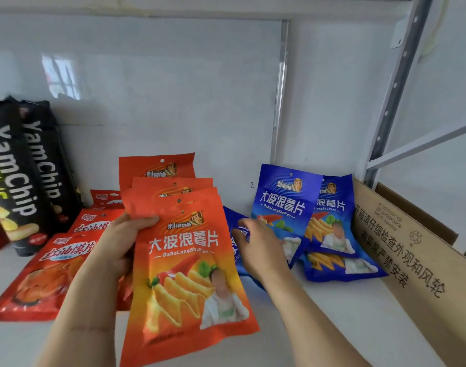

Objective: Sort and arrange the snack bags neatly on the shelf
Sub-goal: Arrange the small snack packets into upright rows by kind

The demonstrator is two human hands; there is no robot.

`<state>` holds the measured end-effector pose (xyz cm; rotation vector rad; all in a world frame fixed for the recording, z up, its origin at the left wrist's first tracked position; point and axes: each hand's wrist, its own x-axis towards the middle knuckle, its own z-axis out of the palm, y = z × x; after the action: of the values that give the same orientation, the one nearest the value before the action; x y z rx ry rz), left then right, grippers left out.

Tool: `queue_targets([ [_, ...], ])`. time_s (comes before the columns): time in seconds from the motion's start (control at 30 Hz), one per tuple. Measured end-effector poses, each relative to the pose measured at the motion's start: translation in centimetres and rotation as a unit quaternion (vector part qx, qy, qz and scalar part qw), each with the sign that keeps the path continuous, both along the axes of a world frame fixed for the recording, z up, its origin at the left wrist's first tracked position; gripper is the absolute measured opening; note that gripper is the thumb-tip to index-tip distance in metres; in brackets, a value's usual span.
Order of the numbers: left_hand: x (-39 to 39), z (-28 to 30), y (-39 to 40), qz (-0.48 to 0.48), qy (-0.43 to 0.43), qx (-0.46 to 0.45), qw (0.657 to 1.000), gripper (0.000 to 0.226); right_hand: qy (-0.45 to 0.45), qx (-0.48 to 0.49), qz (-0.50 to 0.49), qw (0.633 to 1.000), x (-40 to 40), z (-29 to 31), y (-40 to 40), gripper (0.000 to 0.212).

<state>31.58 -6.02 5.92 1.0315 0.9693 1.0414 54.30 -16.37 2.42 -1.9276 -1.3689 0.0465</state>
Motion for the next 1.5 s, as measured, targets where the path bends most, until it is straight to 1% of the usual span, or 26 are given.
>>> queue_targets([
  [0.07,0.3,-0.6,-0.3,-0.008,0.015,0.001,1.0,0.026,-0.055,-0.038,0.014,0.998,-0.4,-1.1,0.6,0.038],
  [0.13,0.6,-1.2,-0.5,-0.012,0.016,0.004,1.0,0.024,-0.12,-0.094,0.013,0.988,-0.2,-2.2,0.7,0.044],
  [0.17,0.7,-1.3,-0.4,-0.012,0.013,0.005,1.0,0.023,-0.139,-0.123,0.007,0.983,0.1,-2.6,0.6,0.048],
  [0.23,1.1,-1.6,-0.1,-0.018,0.011,0.009,1.0,0.025,-0.151,-0.161,-0.018,0.975,1.1,-2.9,0.6,0.052],
  [0.3,1.8,-1.8,0.2,-0.028,0.01,0.014,0.999,0.033,-0.14,-0.178,-0.061,0.972,2.4,-2.9,0.2,0.057],
  [0.37,3.0,-2.0,0.6,-0.047,0.009,0.012,0.999,0.035,-0.125,-0.179,-0.102,0.971,3.6,-2.9,-0.4,0.06],
  [0.47,5.6,-2.5,0.9,-0.075,0.011,-0.002,0.997,0.039,-0.073,-0.173,-0.148,0.971,5.2,-2.8,-1.5,0.065],
  [0.57,7.6,-3.3,1.3,-0.104,0.019,-0.01,0.994,0.037,-0.019,-0.159,-0.201,0.966,6.8,-2.6,-2.6,0.072],
  [0.7,8.4,-3.8,2.1,-0.119,0.021,-0.01,0.993,0.034,0.008,-0.122,-0.264,0.957,8.4,-2.7,-3.7,0.084],
  [0.77,8.2,-3.5,2.7,-0.114,0.03,-0.007,0.993,0.028,0.019,-0.092,-0.299,0.95,8.8,-2.6,-3.9,0.081],
  [0.9,7.6,-2.8,3.9,-0.119,0.051,-0.01,0.992,0.035,0.013,-0.079,-0.332,0.94,9.4,-2.6,-4.1,0.07],
  [0.97,7.6,-2.5,4.2,-0.123,0.06,-0.014,0.991,0.034,0.024,-0.057,-0.339,0.939,9.5,-2.4,-4.4,0.064],
  [1.13,8.0,-2.1,4.2,-0.103,0.092,-0.019,0.99,0.022,0.015,-0.029,-0.337,0.941,9.7,-1.6,-5.7,0.038],
  [1.2,8.2,-2.2,4.2,-0.095,0.103,-0.023,0.99,0.026,0.024,-0.033,-0.336,0.941,10.0,-1.8,-5.9,0.034],
  [1.27,8.5,-2.3,4.0,-0.081,0.113,-0.018,0.99,0.037,0.052,-0.039,-0.334,0.94,10.2,-2.0,-6.0,0.036],
  [1.33,8.8,-2.4,3.8,-0.062,0.133,0.002,0.989,0.059,0.08,-0.034,-0.324,0.942,10.2,-2.1,-6.2,0.033],
  [1.4,9.2,-2.2,3.4,-0.035,0.188,0.052,0.98,0.081,0.095,-0.024,-0.316,0.944,10.2,-2.1,-6.3,0.028],
  [1.43,9.3,-2.0,3.2,-0.019,0.231,0.092,0.968,0.089,0.097,-0.021,-0.314,0.944,10.1,-2.2,-6.3,0.029],
  [1.47,9.4,-1.8,3.2,-0.003,0.285,0.137,0.949,0.094,0.1,-0.02,-0.312,0.945,10.0,-2.3,-6.2,0.031],
  [1.5,9.5,-1.7,3.0,0.012,0.349,0.183,0.919,0.096,0.104,-0.023,-0.311,0.944,9.9,-2.4,-6.1,0.033],
])
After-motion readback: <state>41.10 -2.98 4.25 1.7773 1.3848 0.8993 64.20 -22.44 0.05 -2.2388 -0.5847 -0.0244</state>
